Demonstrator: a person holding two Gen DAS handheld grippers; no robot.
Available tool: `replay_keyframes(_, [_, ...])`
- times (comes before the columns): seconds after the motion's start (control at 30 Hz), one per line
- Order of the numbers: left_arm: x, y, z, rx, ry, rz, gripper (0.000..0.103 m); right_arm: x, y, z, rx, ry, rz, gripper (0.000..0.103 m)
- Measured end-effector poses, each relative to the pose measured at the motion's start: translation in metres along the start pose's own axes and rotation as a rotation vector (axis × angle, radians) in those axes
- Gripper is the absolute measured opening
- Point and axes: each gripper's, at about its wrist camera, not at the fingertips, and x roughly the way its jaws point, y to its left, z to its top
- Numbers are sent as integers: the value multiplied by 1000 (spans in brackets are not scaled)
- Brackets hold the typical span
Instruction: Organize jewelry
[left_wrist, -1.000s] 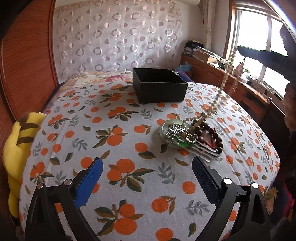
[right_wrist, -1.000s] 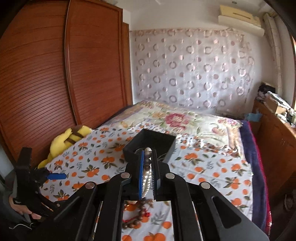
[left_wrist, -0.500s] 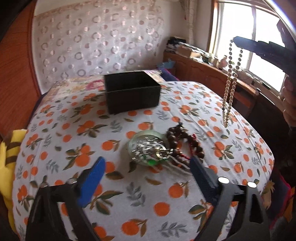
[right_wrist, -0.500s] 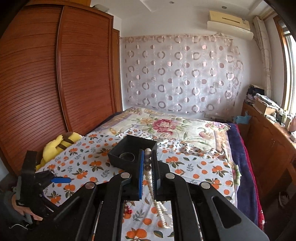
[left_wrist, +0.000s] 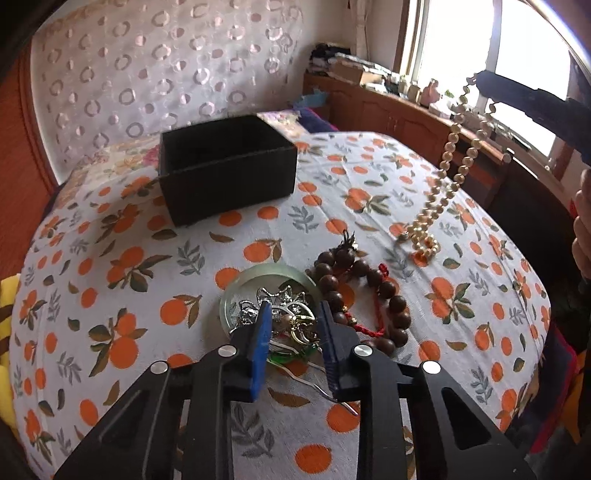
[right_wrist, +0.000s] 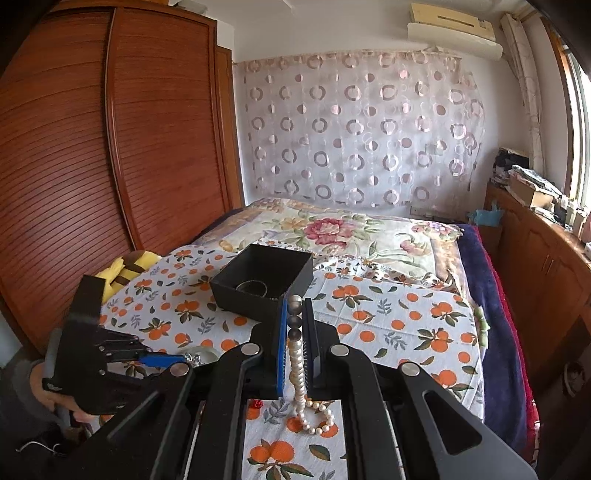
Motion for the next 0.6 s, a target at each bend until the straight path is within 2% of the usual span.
replay_keyframes(0.17, [4,-1,2,23,20,-2,23,2,2,-3,1,3,5,9])
replay_keyframes(0.27, [6,-4,2,47,22,9,11,3,3,-3,0,6,7,9])
replay_keyframes(0.3, [5,-4,2,50,18,6,10,4,3,-3,0,7,8,9])
replay_keyframes(0.47, [-1,4,4,6,0,-22,9,4,6,-2,-9,8,11,9])
replay_keyframes(0.5, [-5,6,5,-3,-11,-22,8,3,6,-1,-10,7,11,9])
replay_keyframes(0.53, [-8,6,6,-8,-19,-23,2,3,7,-1,-11,5,11,9])
replay_keyframes(0.6, [-16,10,10,-20,-44,-25,1,2,7,1,-13,2,10,9])
